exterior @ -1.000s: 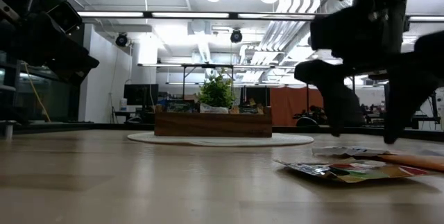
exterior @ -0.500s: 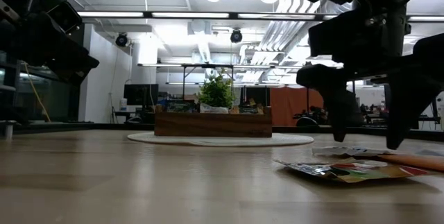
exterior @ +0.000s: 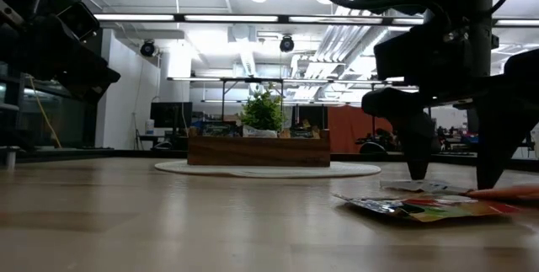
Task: Pick & Place Tea
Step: Put the white orange tea bag into the middle section of the wooden organizer
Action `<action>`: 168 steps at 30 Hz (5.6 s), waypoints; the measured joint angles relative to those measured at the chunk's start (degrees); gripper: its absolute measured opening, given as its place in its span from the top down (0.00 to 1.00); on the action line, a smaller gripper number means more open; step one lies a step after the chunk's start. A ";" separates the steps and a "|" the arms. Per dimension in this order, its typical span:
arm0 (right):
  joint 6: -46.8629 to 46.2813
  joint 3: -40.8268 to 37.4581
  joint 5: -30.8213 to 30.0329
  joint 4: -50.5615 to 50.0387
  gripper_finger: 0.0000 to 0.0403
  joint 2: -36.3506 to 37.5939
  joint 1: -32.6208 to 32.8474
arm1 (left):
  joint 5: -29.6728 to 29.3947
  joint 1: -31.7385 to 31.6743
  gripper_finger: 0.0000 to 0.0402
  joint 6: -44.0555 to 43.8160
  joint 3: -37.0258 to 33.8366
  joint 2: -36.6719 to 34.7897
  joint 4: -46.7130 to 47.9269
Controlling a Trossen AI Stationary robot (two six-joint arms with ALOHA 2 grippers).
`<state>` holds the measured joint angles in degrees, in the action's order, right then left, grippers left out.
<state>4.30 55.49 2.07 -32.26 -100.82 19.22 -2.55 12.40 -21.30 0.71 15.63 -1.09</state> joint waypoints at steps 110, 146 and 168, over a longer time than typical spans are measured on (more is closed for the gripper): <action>-40.23 0.87 -40.48 39.97 0.93 -0.65 -1.33 | -9.18 -0.04 0.71 -2.94 16.74 9.68 2.59; -6.76 10.99 -47.66 36.63 0.93 -0.62 -1.09 | 11.46 -11.28 0.27 -29.19 51.08 54.01 7.26; -4.00 10.99 -44.52 36.83 0.93 -0.62 -1.07 | 10.10 -11.78 0.44 -33.20 51.30 58.33 8.14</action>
<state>0.30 66.48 -42.46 4.57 -101.45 18.15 7.56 0.62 -54.50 52.01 73.95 7.05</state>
